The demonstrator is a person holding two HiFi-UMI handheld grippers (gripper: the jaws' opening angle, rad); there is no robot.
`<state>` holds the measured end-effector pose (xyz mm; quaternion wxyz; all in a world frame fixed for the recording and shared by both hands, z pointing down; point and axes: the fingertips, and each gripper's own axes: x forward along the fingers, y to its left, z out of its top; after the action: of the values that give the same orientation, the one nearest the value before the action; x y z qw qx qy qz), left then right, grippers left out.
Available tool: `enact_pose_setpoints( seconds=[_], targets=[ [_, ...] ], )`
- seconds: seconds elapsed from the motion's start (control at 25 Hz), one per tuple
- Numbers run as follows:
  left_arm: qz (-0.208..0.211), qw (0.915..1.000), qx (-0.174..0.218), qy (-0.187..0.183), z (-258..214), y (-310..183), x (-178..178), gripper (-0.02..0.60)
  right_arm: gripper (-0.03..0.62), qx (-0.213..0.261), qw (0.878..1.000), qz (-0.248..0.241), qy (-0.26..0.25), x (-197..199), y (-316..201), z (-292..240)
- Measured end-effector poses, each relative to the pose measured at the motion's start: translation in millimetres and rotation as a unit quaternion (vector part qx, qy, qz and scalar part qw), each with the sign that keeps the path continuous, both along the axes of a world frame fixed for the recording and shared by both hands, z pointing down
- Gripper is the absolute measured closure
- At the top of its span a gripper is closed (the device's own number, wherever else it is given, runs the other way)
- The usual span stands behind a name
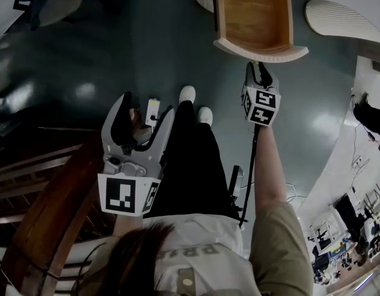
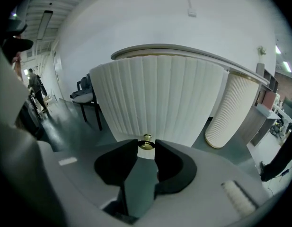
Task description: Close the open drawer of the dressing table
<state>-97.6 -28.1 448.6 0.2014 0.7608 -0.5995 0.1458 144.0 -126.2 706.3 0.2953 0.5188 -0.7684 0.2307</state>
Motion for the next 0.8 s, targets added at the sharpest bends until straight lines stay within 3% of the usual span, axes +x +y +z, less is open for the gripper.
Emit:
enact_pose_setpoints(
  seconds=[0.8],
  targets=[
    [-0.001, 1.0000, 0.005, -0.002, 2.8, -2.4, 4.1, 0.236, 0.484, -0.014, 1.000, 0.013, -0.025, 0.6, -4.6, 2.1]
  ],
)
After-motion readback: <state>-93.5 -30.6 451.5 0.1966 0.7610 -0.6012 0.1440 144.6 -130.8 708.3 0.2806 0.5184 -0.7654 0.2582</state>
